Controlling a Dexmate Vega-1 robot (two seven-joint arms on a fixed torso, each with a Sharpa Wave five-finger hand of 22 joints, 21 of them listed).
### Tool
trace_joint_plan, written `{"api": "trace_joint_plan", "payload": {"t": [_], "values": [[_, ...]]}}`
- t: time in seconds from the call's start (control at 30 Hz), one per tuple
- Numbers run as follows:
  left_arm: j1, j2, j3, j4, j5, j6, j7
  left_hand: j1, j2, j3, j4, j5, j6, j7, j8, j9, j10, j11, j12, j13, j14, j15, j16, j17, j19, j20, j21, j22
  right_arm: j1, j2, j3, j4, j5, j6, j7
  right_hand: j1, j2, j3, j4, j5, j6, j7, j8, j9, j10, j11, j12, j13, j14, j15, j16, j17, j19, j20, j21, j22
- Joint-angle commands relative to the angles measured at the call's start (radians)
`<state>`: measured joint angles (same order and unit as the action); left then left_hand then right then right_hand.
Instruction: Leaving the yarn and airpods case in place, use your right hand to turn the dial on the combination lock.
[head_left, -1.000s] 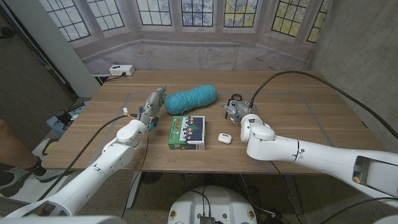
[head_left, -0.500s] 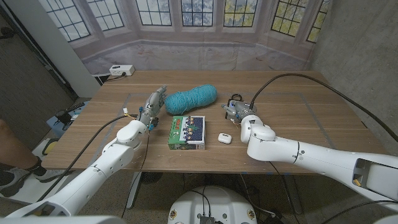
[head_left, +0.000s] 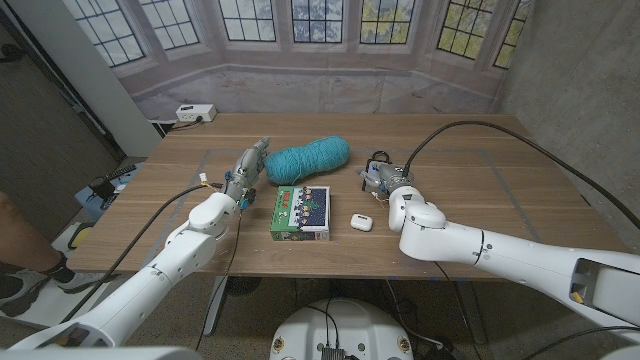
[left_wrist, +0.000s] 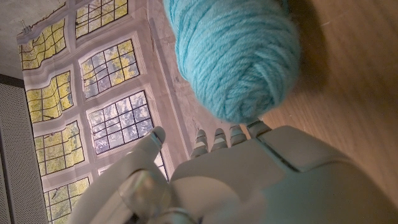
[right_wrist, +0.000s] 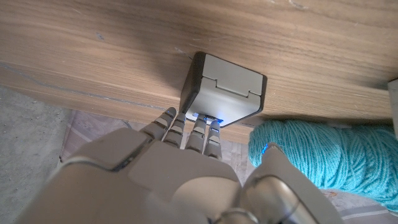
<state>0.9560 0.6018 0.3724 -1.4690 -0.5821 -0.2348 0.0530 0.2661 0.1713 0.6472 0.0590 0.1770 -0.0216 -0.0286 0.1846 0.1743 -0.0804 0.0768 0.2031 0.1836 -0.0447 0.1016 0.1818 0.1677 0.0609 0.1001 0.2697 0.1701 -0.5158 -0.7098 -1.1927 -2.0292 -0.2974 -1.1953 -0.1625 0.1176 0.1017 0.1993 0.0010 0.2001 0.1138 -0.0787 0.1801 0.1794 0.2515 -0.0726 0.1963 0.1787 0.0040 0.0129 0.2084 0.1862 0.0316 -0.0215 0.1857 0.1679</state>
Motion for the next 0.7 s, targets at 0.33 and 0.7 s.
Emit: {"api": "trace_joint_plan", "payload": {"t": [0.33,0.7], "values": [[0.018,0.007,-0.005,-0.018,0.002,-0.002,0.012,0.016,0.002,0.006,-0.011,0.0,-0.007,-0.001,-0.001,0.006,0.001,0.007,-0.001,0.004,0.007,0.007,-0.004,0.001,0.007,0.001,-0.006,0.003,0.0,-0.023,-0.024,-0.045,-0.036,-0.013,0.032,0.009,-0.002,0.006,-0.005,-0.002,-0.002,-0.002,0.004,0.002,0.018,0.0,0.004,0.005,0.013,0.001,0.004,0.001,0.004,-0.003,0.008,0.001],[0.028,0.006,-0.008,-0.026,0.006,-0.009,0.021,0.019,0.002,0.009,-0.015,0.0,-0.006,0.0,-0.001,0.006,0.002,0.008,-0.001,0.004,0.006,0.006,-0.004,0.001,0.008,0.001,-0.009,0.003,0.003,-0.039,-0.029,-0.078,-0.07,-0.02,0.029,0.01,-0.002,0.008,-0.007,-0.003,0.001,-0.002,0.006,0.002,0.02,-0.001,0.002,0.006,0.016,0.004,0.003,0.002,0.005,-0.002,0.008,0.001]]}}
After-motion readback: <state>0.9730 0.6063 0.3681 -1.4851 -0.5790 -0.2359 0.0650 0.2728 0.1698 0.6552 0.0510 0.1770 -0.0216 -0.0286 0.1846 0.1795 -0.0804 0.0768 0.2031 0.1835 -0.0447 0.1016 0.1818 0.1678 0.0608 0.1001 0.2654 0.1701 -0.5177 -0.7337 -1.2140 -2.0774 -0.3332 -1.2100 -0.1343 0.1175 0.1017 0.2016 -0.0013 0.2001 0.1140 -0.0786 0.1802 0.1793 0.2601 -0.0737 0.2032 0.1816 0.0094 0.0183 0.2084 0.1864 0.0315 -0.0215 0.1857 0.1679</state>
